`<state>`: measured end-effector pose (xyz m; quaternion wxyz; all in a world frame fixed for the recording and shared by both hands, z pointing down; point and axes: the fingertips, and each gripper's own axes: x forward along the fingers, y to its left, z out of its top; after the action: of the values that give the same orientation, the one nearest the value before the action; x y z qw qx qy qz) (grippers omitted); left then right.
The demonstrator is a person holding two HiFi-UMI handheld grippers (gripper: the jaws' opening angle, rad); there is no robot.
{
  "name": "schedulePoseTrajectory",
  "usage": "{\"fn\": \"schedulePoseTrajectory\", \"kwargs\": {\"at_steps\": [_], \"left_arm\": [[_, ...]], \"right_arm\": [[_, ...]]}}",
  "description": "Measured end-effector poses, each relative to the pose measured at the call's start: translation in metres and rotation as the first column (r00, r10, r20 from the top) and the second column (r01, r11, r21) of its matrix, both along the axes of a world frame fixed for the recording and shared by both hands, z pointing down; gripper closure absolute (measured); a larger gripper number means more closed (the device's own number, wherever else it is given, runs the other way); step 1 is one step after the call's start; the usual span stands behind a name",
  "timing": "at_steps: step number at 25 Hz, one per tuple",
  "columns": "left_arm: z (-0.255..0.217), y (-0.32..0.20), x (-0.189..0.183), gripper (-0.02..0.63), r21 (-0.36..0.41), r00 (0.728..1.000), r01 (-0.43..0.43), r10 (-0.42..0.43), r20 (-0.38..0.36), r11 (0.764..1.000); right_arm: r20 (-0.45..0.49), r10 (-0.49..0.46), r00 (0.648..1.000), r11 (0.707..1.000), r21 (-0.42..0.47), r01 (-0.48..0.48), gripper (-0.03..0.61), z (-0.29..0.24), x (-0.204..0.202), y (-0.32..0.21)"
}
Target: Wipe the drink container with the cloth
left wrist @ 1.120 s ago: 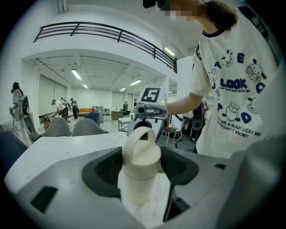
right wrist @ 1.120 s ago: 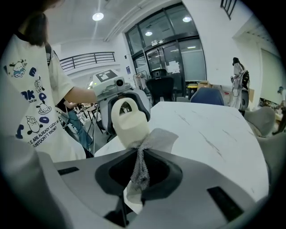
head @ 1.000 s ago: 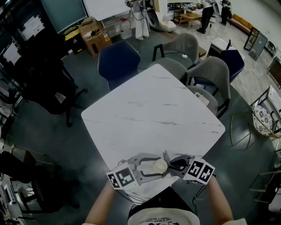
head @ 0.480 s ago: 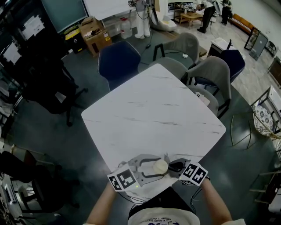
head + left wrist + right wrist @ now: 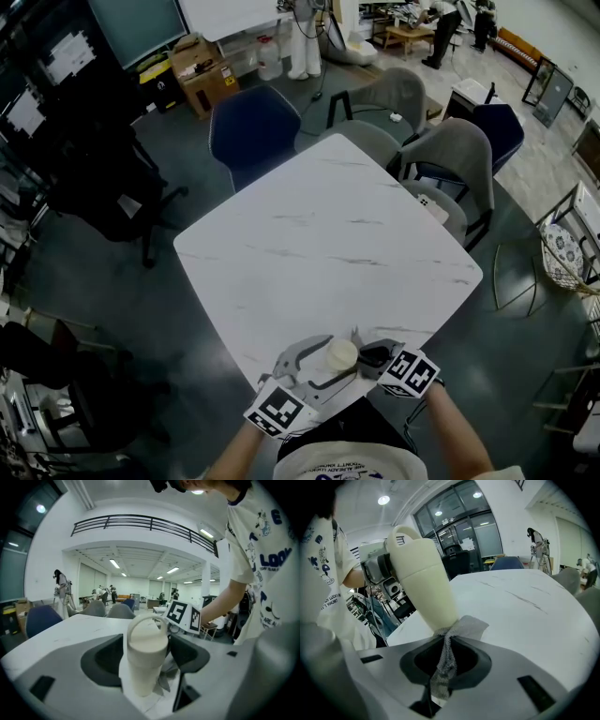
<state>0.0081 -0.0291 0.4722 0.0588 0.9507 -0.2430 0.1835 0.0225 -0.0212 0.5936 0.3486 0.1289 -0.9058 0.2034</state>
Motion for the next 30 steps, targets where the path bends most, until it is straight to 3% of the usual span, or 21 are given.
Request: {"fn": "schedulePoseTrajectory", "kwargs": {"at_steps": [5, 12, 16, 21, 30], "left_arm": [[-0.003, -0.006, 0.001, 0.322, 0.012, 0.981, 0.194, -0.194, -0.024, 0.981], [-0.001, -0.007, 0.001, 0.324, 0.025, 0.956, 0.294, -0.294, -0.01, 0.955], [-0.002, -0.005, 0.001, 0.325, 0.031, 0.969, 0.248, -0.248, -0.022, 0.968], [-0.002, -0.001, 0.002, 0.325, 0.04, 0.993, 0.111, -0.11, -0.03, 0.993], [-0.004, 0.002, 0.001, 0.325, 0.03, 0.999, -0.009, 0.01, -0.043, 0.999]], "right_arm": [[-0.004, 0.004, 1.0, 1.0, 0.003, -0.004, 0.532, 0.002, 0.001, 0.0], [-0.008, 0.01, 1.0, 1.0, 0.003, -0.009, 0.532, 0.003, 0.0, 0.0], [-0.002, -0.004, 1.0, 1.0, -0.004, 0.004, 0.532, -0.001, 0.0, 0.002], [0.058, -0.03, 0.998, 0.999, -0.013, 0.031, 0.532, -0.018, 0.0, 0.003], [0.112, -0.137, 0.984, 0.991, 0.007, 0.137, 0.532, -0.064, -0.003, 0.004]]}}
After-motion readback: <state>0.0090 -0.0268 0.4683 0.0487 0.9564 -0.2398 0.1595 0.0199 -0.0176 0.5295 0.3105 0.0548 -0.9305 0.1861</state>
